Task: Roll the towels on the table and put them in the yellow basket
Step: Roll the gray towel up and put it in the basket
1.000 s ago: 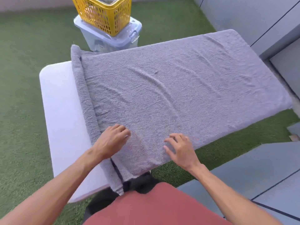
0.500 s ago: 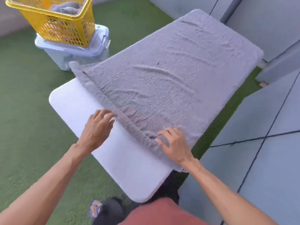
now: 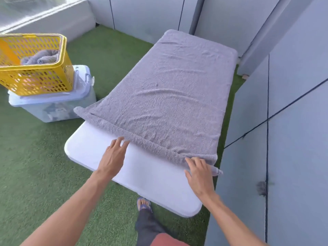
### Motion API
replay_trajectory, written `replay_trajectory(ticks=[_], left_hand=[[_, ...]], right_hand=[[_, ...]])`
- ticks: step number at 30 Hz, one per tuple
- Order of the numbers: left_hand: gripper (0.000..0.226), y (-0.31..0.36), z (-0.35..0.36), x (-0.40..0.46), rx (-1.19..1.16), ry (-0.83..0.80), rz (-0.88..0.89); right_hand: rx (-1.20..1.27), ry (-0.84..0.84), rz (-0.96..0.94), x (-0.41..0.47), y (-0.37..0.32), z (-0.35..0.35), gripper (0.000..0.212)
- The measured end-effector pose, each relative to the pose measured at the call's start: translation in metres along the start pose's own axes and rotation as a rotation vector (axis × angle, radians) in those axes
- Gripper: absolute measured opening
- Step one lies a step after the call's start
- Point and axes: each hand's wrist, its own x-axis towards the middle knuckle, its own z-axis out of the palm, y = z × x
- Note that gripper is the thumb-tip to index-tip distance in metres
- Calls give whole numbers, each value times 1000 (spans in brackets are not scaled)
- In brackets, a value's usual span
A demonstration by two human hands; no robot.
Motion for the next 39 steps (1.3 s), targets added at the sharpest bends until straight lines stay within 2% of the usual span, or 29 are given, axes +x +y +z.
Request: replay_trajectory(ticks=[5, 9, 11, 14, 19, 22, 24, 26, 28, 31, 34, 36, 39], left_hand=[[64, -33, -8, 40, 80, 20, 105], [68, -73, -10, 64, 190, -44, 157], [63, -86, -13, 72, 190, -39, 210], [45, -105, -13, 83, 143, -109, 240], [32, -131, -16, 99, 44, -322, 326], [30, -136, -23, 118, -99, -514, 221], [27, -138, -28, 128, -259, -503, 147], [21, -147, -35, 132, -244, -414, 143], [14, -164, -39, 130, -95, -293, 198], [17, -186, -41, 114, -88, -229, 311], [42, -207, -32, 98, -90, -205, 446], [53, -214, -28, 96, -90, -180, 451], [41, -219, -25, 103, -74, -163, 418]], right_hand=[[-32, 26, 103, 11, -8, 12, 50], [-46, -19, 204, 14, -10, 21, 51], [-57, 23, 217, 19, -11, 17, 47], [-7, -21, 259, 10, -10, 19, 44], [94, -191, 272, -16, -14, 8, 36], [226, -333, 401, -14, -14, -7, 39], [321, -320, 489, -5, -15, -11, 37], [393, -164, 585, 2, -21, -10, 30], [296, 31, 640, 5, -31, -3, 23], [103, 188, 618, 1, -52, 7, 10], [74, 145, 520, -14, -70, 23, 34], [37, 79, 487, -18, -67, 25, 54], [68, 25, 542, -10, -54, 24, 52]])
